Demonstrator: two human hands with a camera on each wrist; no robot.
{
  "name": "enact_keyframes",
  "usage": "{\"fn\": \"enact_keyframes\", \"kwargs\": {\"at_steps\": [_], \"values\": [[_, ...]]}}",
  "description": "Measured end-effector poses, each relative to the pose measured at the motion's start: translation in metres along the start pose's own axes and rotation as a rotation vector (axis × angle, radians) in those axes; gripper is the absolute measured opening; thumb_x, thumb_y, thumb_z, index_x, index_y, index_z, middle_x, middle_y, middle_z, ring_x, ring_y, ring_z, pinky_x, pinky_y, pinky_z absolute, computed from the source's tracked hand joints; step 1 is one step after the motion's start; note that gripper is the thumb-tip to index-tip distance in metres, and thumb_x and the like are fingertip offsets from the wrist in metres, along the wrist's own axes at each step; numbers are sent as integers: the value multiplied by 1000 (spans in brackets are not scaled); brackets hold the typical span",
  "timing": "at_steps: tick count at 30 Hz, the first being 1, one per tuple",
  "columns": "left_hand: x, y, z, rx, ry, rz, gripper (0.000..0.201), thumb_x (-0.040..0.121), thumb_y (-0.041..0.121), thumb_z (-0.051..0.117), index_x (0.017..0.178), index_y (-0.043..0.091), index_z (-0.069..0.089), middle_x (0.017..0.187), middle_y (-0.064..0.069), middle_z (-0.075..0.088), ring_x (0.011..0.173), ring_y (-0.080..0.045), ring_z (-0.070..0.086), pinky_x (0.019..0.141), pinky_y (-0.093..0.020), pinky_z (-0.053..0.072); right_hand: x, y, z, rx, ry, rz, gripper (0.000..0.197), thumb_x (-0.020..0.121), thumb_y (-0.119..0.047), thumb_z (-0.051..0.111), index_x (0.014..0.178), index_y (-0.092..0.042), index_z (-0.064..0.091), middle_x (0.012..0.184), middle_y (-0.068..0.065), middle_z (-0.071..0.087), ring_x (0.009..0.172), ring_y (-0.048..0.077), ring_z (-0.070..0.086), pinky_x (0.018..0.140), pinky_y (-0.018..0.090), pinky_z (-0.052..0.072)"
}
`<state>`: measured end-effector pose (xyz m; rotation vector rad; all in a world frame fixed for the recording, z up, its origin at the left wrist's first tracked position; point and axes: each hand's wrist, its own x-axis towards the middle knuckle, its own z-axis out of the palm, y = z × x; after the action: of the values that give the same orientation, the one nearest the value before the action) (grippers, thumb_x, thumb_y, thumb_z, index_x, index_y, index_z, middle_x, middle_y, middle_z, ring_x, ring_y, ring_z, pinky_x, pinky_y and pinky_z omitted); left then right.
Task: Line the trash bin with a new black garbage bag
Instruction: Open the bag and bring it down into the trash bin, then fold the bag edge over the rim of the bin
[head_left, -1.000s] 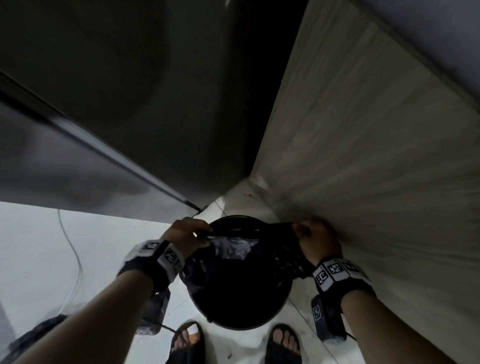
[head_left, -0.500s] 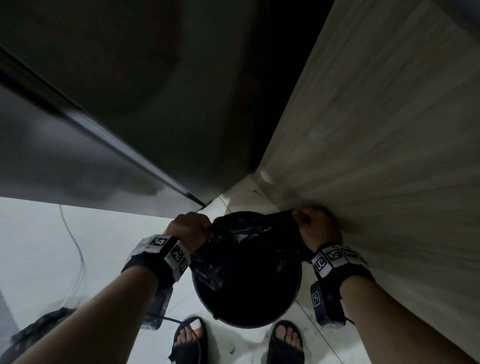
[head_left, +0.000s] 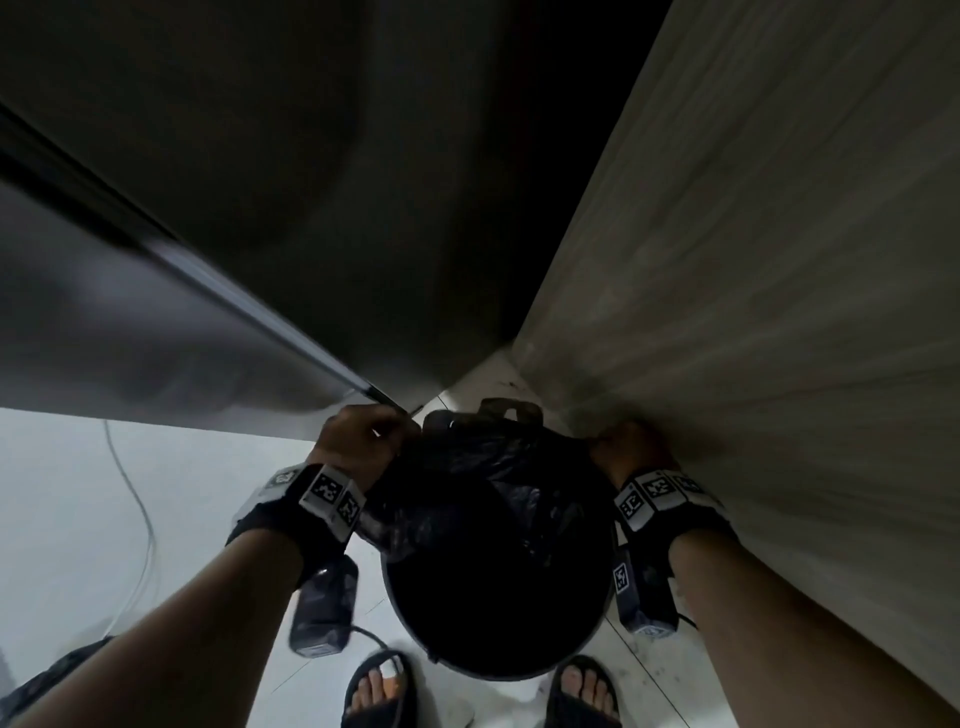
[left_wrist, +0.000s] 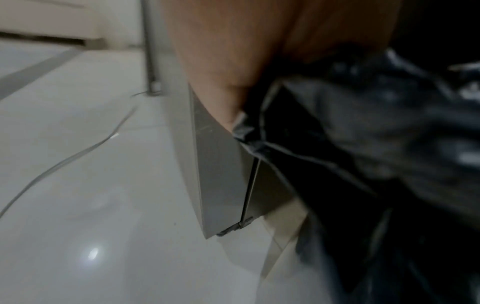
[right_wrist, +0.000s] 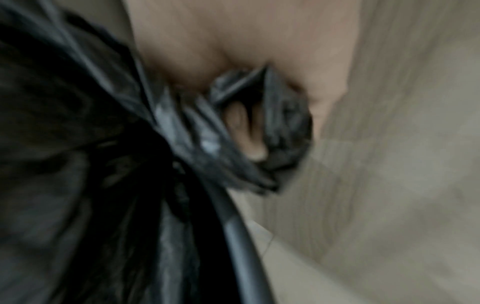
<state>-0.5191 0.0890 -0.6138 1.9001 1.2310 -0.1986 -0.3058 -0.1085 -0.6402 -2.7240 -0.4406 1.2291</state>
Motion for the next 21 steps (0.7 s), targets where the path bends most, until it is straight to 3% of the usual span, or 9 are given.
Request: {"fn": "enact_keyframes", "kwargs": {"at_steps": [4, 7, 9, 11, 12, 15, 17, 19, 21], "values": [[-5, -9, 0, 176, -183, 32, 11, 82, 29, 64, 88, 32, 74, 88, 6, 64, 88, -14, 58, 81, -25, 43, 9, 12, 6, -4, -34, -20, 33, 87, -31, 57, 88, -1, 72, 104, 19, 71, 96, 30, 67, 74, 30, 43], [1, -11, -2, -202, -57, -11, 9, 76, 32, 71, 68, 29, 72, 82, -5, 71, 74, -9, 62, 84, -36, 50, 11, 12, 12, 164, 63, -112, 34, 90, -31, 56, 91, -1, 72, 102, 22, 72, 96, 30, 68, 80, 33, 47], [5, -9, -2, -242, 21, 4, 7, 80, 23, 71, 76, 18, 74, 91, -16, 72, 73, -6, 64, 87, -35, 49, 12, 13, 13, 255, 107, -132, 36, 91, -33, 55, 93, -1, 73, 102, 22, 72, 97, 30, 68, 86, 36, 49], [13, -16, 7, -119, 22, 12, 32, 76, 37, 66, 86, 9, 76, 98, -17, 73, 89, -21, 68, 87, -35, 50, 15, 14, 16, 159, 68, -101, 35, 91, -32, 55, 99, -3, 72, 109, 20, 71, 101, 30, 66, 87, 35, 48], [10, -16, 12, 28, -64, -29, 35, 75, 41, 63, 91, 12, 76, 101, -13, 72, 95, -27, 68, 85, -32, 50, 15, 17, 18, 79, -10, -57, 35, 92, -30, 54, 105, -2, 70, 117, 19, 68, 107, 31, 63, 89, 34, 46], [2, -26, 24, 380, -227, -120, 23, 83, 35, 62, 98, 20, 71, 103, -8, 68, 100, -31, 65, 77, -29, 47, 21, 27, 21, -39, -173, 23, 36, 95, -17, 49, 123, 4, 58, 137, 20, 53, 125, 33, 50, 105, 34, 39], [0, -35, 26, 378, -87, 76, 17, 77, 31, 72, 90, 21, 68, 93, -8, 64, 91, -31, 62, 77, -36, 51, 19, 30, 21, -14, -120, -50, 32, 90, -9, 56, 117, 7, 61, 130, 20, 59, 120, 30, 55, 97, 29, 42], [-8, -33, 21, 382, 50, 380, 9, 72, 24, 71, 77, 21, 64, 80, -6, 61, 78, -31, 59, 68, -39, 50, 4, 29, 20, 100, 36, -197, 25, 80, -1, 64, 105, 4, 66, 110, 18, 67, 103, 26, 62, 76, 20, 39], [-17, -21, 15, 466, -17, 552, 8, 68, 16, 56, 68, 17, 64, 72, -7, 60, 69, -33, 59, 61, -38, 49, -18, 25, 19, 221, 153, -329, 22, 80, 1, 63, 101, -4, 68, 98, 12, 69, 90, 21, 64, 72, 21, 41]]}}
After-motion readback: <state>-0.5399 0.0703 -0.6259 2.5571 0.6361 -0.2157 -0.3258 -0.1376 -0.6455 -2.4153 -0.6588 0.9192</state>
